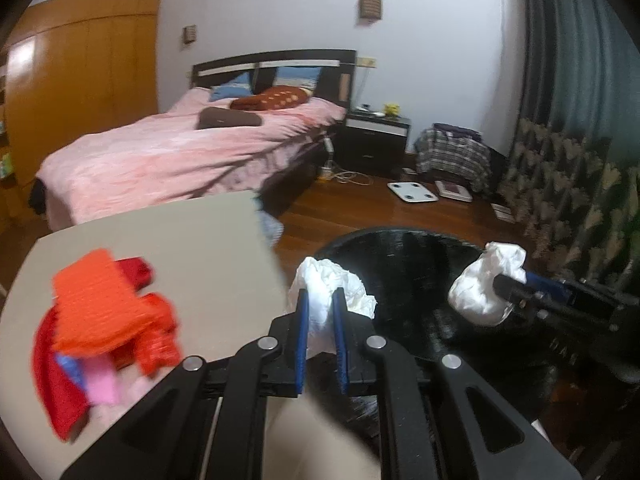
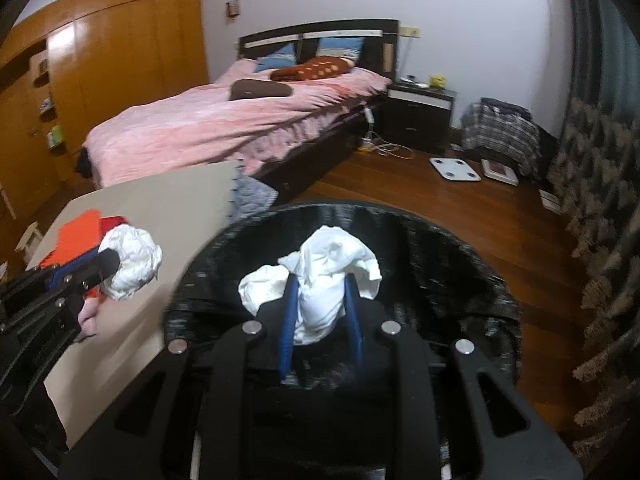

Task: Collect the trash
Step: 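Carry both white tissues over the bin and open both tools to drop them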

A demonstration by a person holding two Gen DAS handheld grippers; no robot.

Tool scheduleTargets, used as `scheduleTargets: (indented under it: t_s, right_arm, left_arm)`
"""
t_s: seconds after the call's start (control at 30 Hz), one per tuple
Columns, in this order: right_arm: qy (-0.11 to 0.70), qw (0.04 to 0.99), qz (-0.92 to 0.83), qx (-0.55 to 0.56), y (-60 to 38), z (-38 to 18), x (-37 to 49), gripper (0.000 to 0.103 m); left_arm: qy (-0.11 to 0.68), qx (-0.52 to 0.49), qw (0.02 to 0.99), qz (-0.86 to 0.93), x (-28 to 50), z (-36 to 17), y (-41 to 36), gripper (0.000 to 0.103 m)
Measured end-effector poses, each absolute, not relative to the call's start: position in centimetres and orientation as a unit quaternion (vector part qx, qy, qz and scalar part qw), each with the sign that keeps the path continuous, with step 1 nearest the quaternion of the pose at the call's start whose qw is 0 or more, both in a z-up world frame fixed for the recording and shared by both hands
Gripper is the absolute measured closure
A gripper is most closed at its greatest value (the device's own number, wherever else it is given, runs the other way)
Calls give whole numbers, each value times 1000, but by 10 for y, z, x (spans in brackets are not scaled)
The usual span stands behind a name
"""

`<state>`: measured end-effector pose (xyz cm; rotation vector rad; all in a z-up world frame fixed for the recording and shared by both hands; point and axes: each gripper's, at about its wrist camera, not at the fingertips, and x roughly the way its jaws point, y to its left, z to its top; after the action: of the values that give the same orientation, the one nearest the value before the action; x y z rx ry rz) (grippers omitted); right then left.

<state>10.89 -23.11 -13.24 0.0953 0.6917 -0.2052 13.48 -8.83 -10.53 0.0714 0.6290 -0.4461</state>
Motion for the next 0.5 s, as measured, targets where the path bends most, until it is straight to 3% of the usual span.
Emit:
scheduleTargets:
  t_s: [0.13,0.2,0.27,0.37,0.43,0.5]
  right_arm:
    - [343,929,-129,56,-253,-140,104,77]
    - [343,927,-139,58,-258,-142,104,70]
    - [340,927,-148,58,-262,-144,102,47]
    - [332,929,-156,55,-260,-144,101,25]
    - [326,931,-158,54,-259,-144,101,15]
    - [322,932,-153,57,-253,-144,102,11]
  left_arm:
    - [309,34,918,-247,141,-105,-113,90]
    - [315,33,912,-260,144,-108,-122,84]
    - [320,31,909,-264,147,-110,-124,70]
    - [317,35,913,-254,144,-112,-119,53]
    - [315,42,917,-239,141,-114,-112,45]
    - [311,44,923,-222,140,-115,-100,34]
